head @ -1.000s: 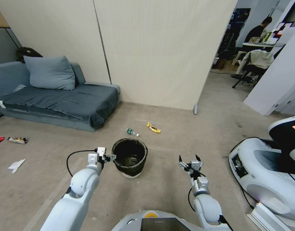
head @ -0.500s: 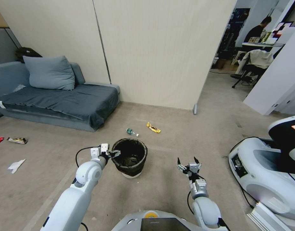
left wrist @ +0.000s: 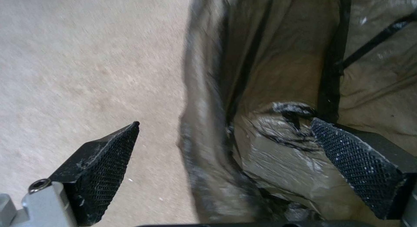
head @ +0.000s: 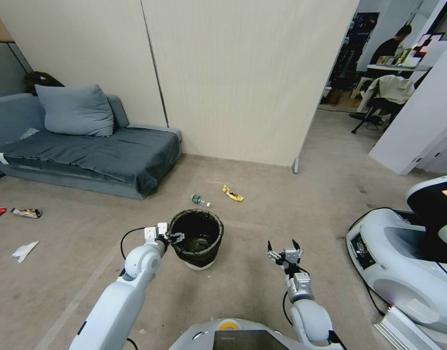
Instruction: Pick up the trash bin, then pick up the garbage from the floor and place it into the trash bin.
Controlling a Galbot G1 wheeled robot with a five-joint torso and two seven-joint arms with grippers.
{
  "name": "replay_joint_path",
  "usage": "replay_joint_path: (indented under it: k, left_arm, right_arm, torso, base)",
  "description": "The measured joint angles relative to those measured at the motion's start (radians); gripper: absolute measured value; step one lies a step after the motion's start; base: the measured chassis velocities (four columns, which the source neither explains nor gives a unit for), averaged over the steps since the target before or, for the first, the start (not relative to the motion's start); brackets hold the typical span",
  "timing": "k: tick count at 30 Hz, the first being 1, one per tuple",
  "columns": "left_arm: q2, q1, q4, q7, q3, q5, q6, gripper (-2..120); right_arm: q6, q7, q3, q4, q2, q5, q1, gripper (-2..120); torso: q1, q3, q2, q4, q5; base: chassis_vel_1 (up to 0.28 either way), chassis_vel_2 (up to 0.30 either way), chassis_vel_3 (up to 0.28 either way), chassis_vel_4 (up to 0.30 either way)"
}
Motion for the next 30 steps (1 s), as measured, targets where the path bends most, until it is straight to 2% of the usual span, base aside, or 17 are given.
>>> replay_joint_path:
  k: [12,16,18,20,21,24,25,27,30]
  left_arm:
    - [-0.020,-0.039,0.062,-0.038,0.026,-0.038,-0.004,100]
    - [-0.025,-0.040,0.065,-0.055,0.025,-0.060,-0.005,100]
    - [-0.026,-0.040,0.062,-0.065,0.020,-0.067,-0.005,91]
    - [-0.025,-0.039,0.060,-0.065,0.015,-0.070,-0.005,88]
    - [-0.022,-0.038,0.060,-0.065,0.012,-0.074,-0.005,82]
    - [-0.019,-0.038,0.060,-0.065,0.009,-0.077,-0.005,78]
    - [-0.017,-0.036,0.060,-0.065,0.004,-0.079,-0.004,71]
    - [-0.017,-0.035,0.059,-0.063,0.003,-0.079,-0.004,67]
    - [-0.017,-0.026,0.054,-0.054,0.000,-0.076,-0.004,52]
  right_arm:
    - [0.007,-0.001,-0.004,-0.017,0.008,-0.011,0.002,100]
    - [0.007,0.000,-0.003,-0.018,0.007,-0.012,0.002,100]
    - [0.008,0.001,-0.001,-0.019,0.005,-0.013,0.003,100]
    - [0.008,0.002,0.000,-0.019,0.005,-0.013,0.003,100]
    - [0.008,0.002,0.000,-0.019,0.005,-0.013,0.003,100]
    - [0.008,0.003,0.000,-0.019,0.005,-0.013,0.004,100]
    - [0.008,0.003,-0.001,-0.020,0.006,-0.014,0.004,100]
    - [0.009,0.003,-0.002,-0.020,0.006,-0.014,0.004,100]
    - [0.008,0.006,-0.003,-0.020,0.006,-0.016,0.005,100]
  torso:
    - [0.000,0.000,0.000,0.0003,0.0014]
    - [0.000,0.000,0.000,0.0002,0.0008]
    - [0.000,0.000,0.000,0.0000,-0.0001]
    - [0.000,0.000,0.000,0.0000,-0.0004]
    - [0.000,0.000,0.000,-0.0001,-0.0004]
    - [0.000,0.000,0.000,-0.0001,-0.0004]
    - [0.000,0.000,0.000,-0.0001,-0.0005]
    - [0.000,0.000,0.000,0.0000,-0.0004]
    - [0.000,0.000,0.000,0.0000,-0.0001]
  base:
    - [0.000,0.000,0.000,0.000]
    - [0.000,0.000,0.000,0.000]
    - [0.000,0.000,0.000,0.000]
    - [0.000,0.000,0.000,0.000]
    - [0.000,0.000,0.000,0.000]
    - [0.000,0.000,0.000,0.000]
    - [0.000,0.000,0.000,0.000]
    - [0.000,0.000,0.000,0.000]
    - [0.000,0.000,0.000,0.000]
